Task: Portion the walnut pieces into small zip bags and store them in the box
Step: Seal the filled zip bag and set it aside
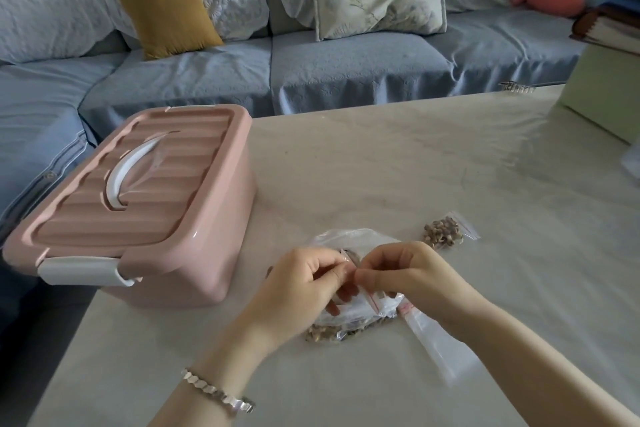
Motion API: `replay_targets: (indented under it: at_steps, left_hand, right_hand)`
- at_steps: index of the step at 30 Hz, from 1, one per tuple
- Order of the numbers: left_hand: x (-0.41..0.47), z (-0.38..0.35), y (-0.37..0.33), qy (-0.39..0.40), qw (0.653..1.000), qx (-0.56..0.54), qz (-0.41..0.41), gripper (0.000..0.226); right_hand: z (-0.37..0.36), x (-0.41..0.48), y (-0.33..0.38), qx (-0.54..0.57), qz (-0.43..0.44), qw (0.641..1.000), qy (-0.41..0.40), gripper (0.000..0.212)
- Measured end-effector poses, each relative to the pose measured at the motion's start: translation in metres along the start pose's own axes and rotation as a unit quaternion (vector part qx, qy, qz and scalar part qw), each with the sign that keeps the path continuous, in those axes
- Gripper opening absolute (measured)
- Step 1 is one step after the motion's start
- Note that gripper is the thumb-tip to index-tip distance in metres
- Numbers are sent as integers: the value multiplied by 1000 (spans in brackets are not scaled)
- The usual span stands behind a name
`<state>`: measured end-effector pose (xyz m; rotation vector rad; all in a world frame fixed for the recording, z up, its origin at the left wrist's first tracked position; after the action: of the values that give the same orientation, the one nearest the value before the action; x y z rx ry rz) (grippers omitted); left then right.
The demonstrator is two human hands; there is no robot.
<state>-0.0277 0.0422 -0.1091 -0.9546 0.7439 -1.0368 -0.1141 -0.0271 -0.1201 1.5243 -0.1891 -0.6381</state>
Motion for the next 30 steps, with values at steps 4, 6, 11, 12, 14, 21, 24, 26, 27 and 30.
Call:
replay_targets:
  at_steps: [4,6,11,12,14,21,24,26,27,30]
  left_hand:
    - [-3,-9,-5,12,993,-110,-49,27]
    - [-5,-11,-2,0,981,-193,-37,21]
    - [-7,-3,19,-79,985,-145,56,25]
    - [-8,4,20,-99,992,-22,68,27]
    - [-9,10,15,-99,956,259,93,30]
    - [-13,7,3,-96,965,236,-59,64]
    - [-14,2,5,-101,961,244,-85,92]
    - [-13,3,1,-135,947,269,-109,85]
    - [-14,3,-1,-147,941,281,-117,81]
    - [-14,1,-5,-154,930,307,-131,81]
  right_hand:
    - [-16,-3,-3,161,-5,982,98,14]
    - [-17,0,-6,213,-3,971,112,28]
    - [0,7,-14,107,29,994,-12,18]
    - [8,6,-8,-19,68,995,-76,18]
    - [13,0,3,-191,126,958,-170,14]
    - [4,1,7,-156,149,965,-151,44]
    - [1,4,1,-70,107,985,-113,29]
    - [-7,3,4,-68,108,989,-72,22]
    - [-11,4,4,-78,106,990,-51,22]
    - [-17,5,1,-93,70,993,8,17]
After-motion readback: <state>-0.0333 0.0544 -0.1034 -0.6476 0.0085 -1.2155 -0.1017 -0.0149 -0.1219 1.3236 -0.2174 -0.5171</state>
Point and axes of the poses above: each hand's wrist, its own x-axis towards the middle knuckle, its own z-axis out of the back of the hand, y = z × x, the point moved 9 cm from there along x, towards the middle knuckle, and after that the axes turned 5 degrees about x, right-handed, at the moved point
